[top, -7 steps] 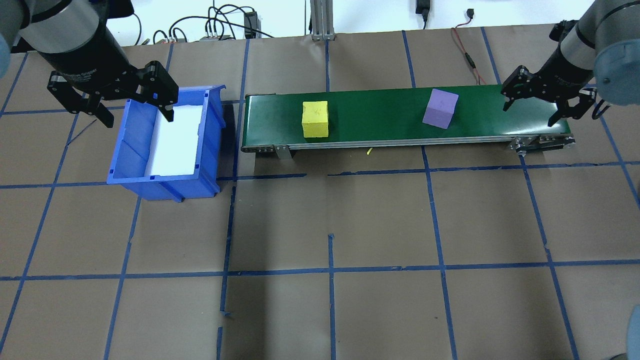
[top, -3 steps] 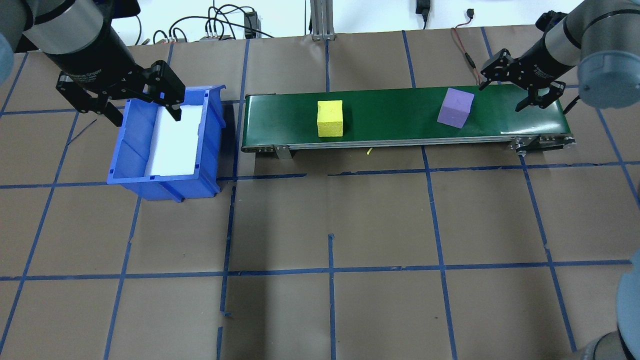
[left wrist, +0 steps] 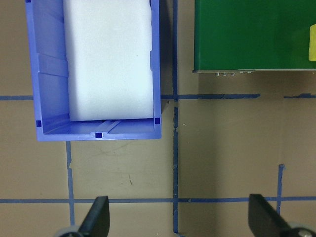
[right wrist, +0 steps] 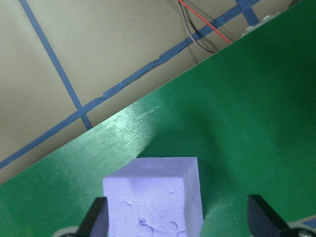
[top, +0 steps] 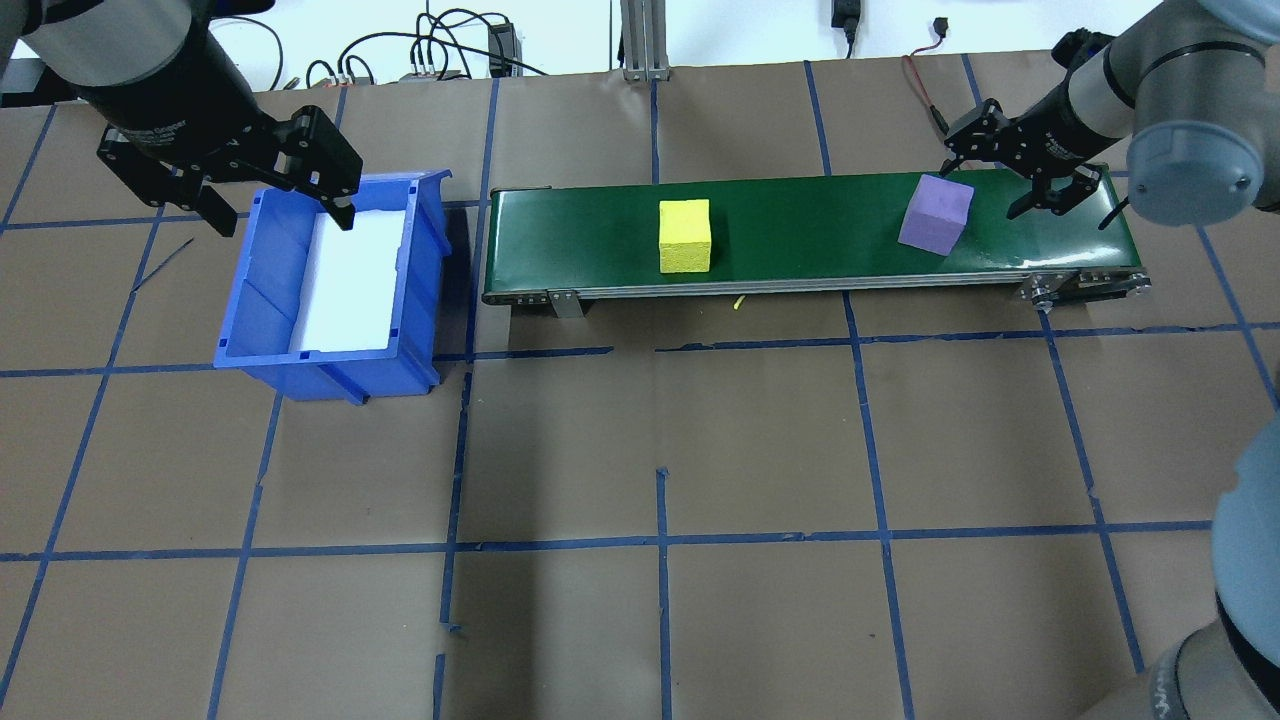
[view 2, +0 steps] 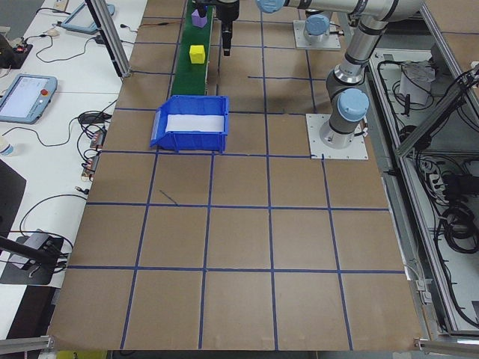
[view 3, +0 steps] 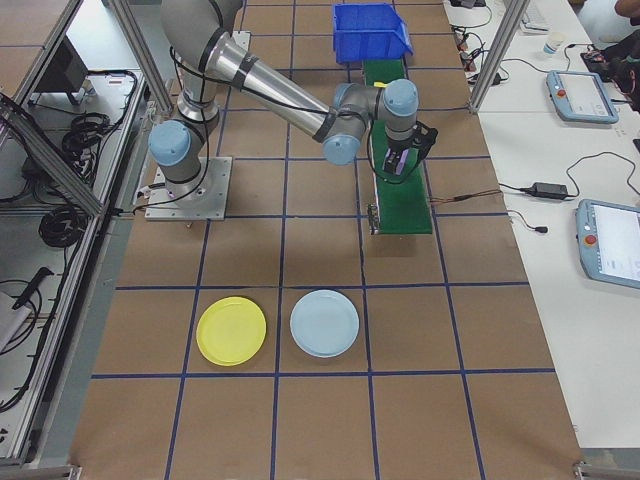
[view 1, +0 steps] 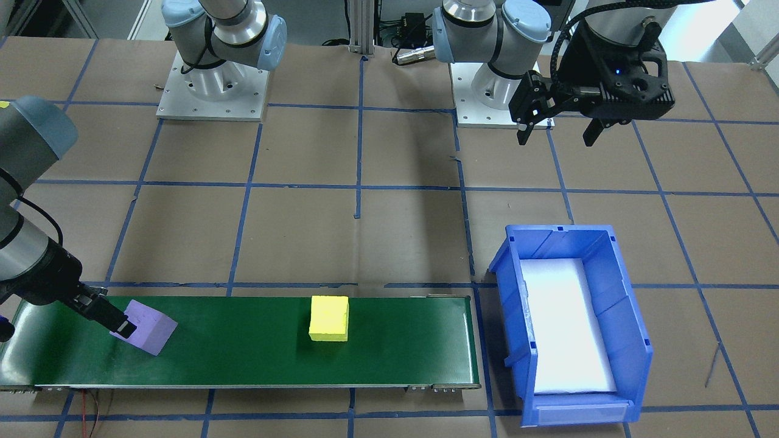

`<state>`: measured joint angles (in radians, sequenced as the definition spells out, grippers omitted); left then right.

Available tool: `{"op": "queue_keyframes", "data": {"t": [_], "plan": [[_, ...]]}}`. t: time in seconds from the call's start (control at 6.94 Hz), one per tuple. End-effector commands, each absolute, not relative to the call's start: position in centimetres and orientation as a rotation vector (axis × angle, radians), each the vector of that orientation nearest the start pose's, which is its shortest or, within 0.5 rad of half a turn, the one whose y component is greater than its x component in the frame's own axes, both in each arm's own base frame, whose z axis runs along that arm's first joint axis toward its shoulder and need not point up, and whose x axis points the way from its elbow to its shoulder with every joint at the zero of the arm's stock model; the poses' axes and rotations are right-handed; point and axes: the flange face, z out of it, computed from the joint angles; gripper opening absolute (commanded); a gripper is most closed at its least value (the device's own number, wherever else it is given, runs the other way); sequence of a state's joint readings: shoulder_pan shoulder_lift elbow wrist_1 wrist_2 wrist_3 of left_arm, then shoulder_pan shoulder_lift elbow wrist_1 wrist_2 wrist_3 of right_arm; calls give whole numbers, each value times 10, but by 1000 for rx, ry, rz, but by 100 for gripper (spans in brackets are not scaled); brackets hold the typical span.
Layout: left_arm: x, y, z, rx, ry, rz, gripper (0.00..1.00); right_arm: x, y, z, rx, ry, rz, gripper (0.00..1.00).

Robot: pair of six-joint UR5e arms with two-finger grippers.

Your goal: Move block left to right into plate

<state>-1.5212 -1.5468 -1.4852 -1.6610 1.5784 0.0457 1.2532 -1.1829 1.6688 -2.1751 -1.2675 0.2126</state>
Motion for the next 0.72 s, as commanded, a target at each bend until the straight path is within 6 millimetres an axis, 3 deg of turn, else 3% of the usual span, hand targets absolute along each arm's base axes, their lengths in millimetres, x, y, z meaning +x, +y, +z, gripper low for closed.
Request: {"op": "queue_keyframes", "data": {"t": [0.0, 0.58], "plan": [[-105, -486, 536, -5, 3103, -14, 100, -39, -641, 274, 722, 2743, -158, 100], [-102, -487, 537, -31, 3107, -26, 100, -41, -645, 257, 722, 2757, -126, 96]]}}
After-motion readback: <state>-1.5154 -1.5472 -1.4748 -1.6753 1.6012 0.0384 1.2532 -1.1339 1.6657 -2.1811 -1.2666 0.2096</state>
